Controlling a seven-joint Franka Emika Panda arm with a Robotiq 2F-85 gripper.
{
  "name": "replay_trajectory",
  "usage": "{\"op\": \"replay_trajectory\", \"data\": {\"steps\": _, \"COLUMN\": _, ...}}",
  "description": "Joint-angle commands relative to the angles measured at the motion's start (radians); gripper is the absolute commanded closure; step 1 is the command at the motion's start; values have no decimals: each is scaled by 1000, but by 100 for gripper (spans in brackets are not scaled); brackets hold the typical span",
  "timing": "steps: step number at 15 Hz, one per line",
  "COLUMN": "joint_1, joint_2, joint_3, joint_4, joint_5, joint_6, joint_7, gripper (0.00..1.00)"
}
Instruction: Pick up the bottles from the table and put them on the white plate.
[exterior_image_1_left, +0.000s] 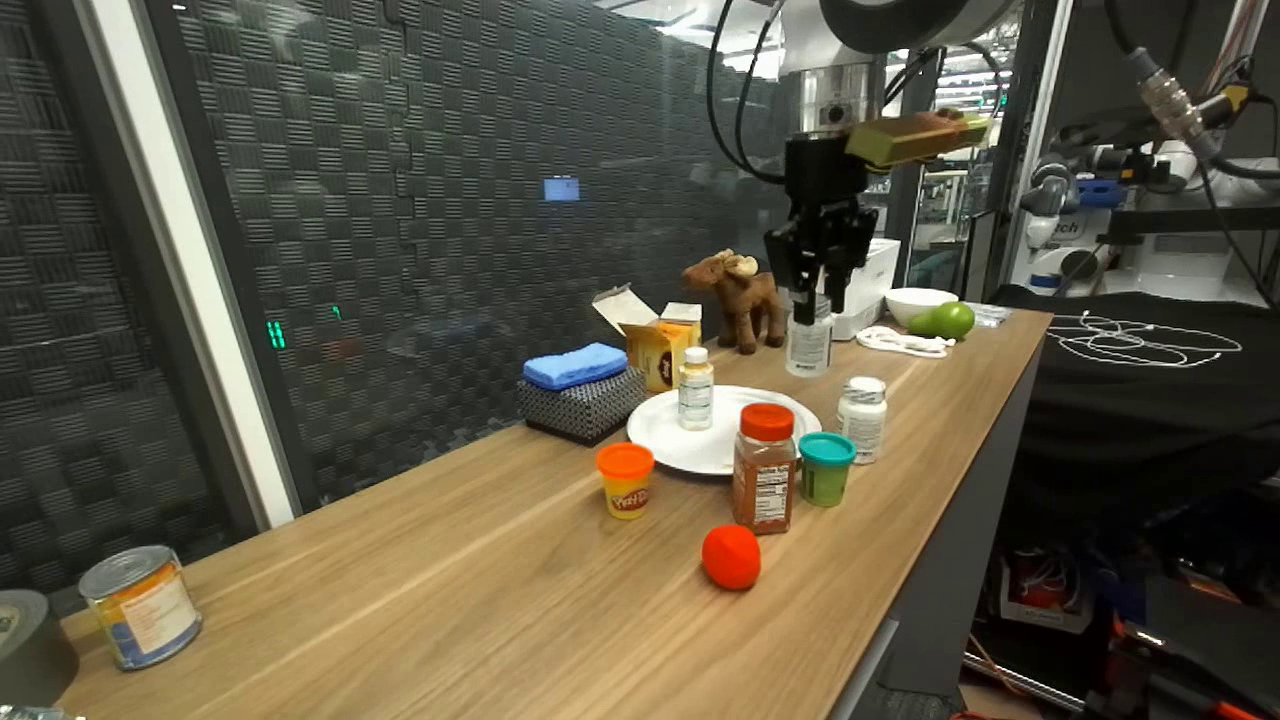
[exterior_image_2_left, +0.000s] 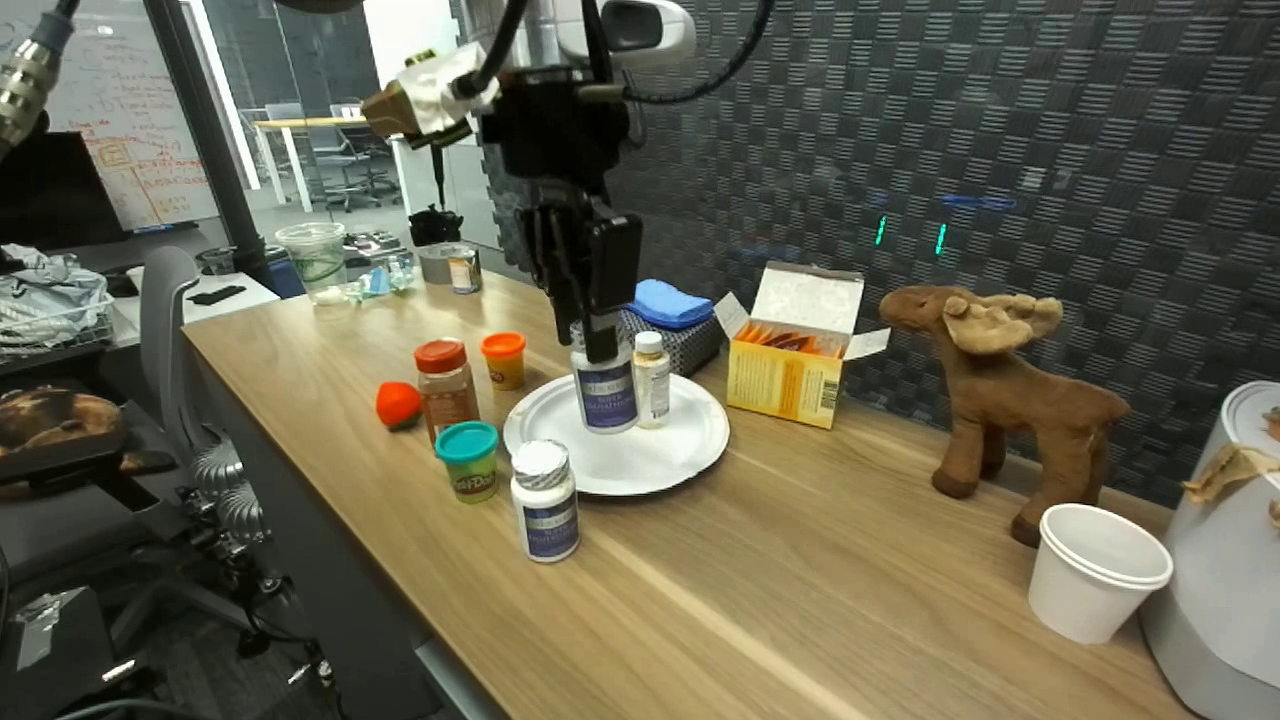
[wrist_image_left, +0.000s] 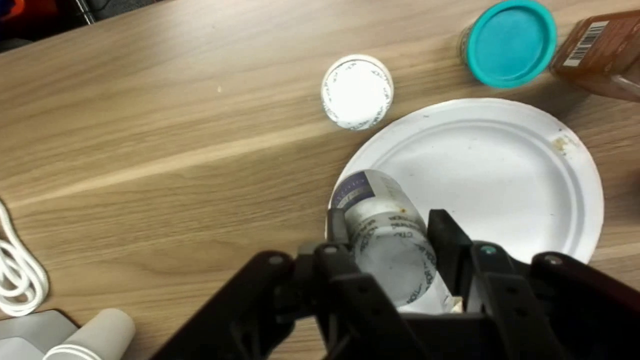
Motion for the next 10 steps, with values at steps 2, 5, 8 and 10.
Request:
{"op": "replay_trajectory", "data": {"steps": 2, "joint_1": 19, "joint_2": 84, "joint_3": 15, "joint_4": 35, "joint_5": 8, "joint_6": 27, "joint_7": -9, "gripper": 80}}
{"op": "replay_trajectory", "data": {"steps": 5, "joint_1": 24, "joint_2": 142, "joint_3": 13, "joint_4": 54, "joint_5": 39, "joint_6": 71, "joint_7": -16, "gripper": 80}}
{"op": "replay_trajectory", "data": {"steps": 8, "joint_1": 25, "joint_2": 194, "joint_3": 13, "joint_4": 99, "joint_5": 72, "joint_6": 119, "joint_7": -18, "gripper": 80}}
{"op": "replay_trajectory", "data": {"steps": 10, "joint_1": 24, "joint_2": 221, "joint_3": 14, "joint_4": 135, "joint_5": 100, "joint_6": 127, "joint_7": -25, "gripper": 80}}
